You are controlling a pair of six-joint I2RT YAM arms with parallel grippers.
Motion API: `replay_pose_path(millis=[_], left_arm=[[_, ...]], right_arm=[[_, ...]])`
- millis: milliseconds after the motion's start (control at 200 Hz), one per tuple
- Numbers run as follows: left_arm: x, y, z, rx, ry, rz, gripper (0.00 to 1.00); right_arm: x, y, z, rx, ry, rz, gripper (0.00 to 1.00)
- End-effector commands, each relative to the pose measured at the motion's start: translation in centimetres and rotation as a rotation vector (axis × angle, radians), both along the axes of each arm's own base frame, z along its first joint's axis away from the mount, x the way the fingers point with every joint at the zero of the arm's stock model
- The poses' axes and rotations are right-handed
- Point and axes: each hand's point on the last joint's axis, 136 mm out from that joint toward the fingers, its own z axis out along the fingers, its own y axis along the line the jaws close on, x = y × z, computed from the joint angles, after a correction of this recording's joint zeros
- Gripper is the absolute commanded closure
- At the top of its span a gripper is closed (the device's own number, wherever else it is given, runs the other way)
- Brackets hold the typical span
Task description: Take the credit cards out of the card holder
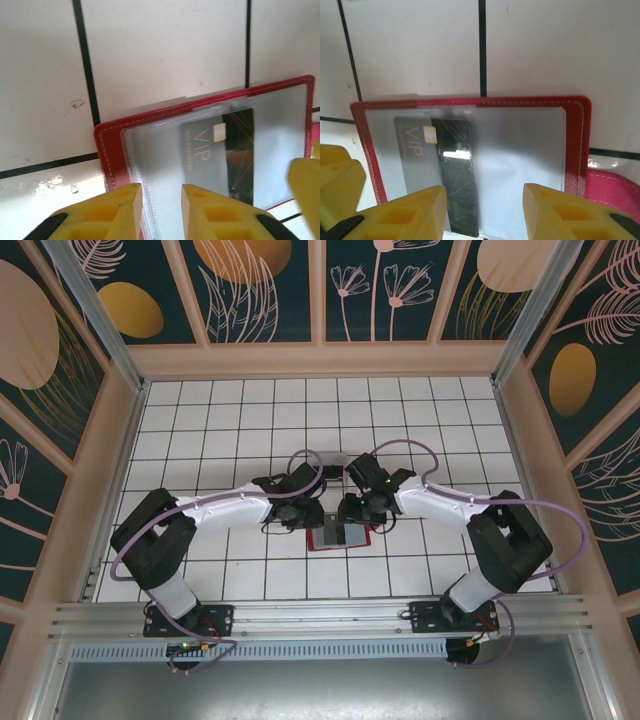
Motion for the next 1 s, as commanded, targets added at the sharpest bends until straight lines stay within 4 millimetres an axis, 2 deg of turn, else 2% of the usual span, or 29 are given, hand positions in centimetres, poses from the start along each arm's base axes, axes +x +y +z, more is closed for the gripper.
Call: replay_pose_path(millis=[0,80,90,130,395,796,996], left_arm=[[-0.2,-0.5,0.1,0.013,0.007,-0.034,0.7],[-0.2,-0.4,0.0,0.029,0.005,-0.042,0.7],[-0.4,-0.3,-0.7,0.045,0.019,-0.045,0.7],[-0.5,0.0,-1.4,0.069,0.029,-0.047,0.71],[-1.6,1.9,-3.8,0.164,0.069,-0.063,0.72],[-2.6,2.7,-5.1,0.189,0.104,-0.073,0.74],[-2.8,2.8,-5.2,0.192,0.111,-0.075,0.75]], right_arm=[[-0.2,1.0,0.0,0.089,0.018,0.0,0.56],[-0.4,0.9,-0.4,0.104,0.029,-0.005,0.56],[-0.4,0.9,-0.4,0.106,0.03,-0.004,0.56],[-0.5,1.0,-0.6,0.117,0.034,-0.004,0.56],[-0.8,1.1,-1.3,0.205,0.064,-0.008,0.57],[-1.3,1.8,-2.3,0.293,0.105,0.009,0.63],[-0.9,1.7,-0.9,0.295,0.07,0.006,0.66]])
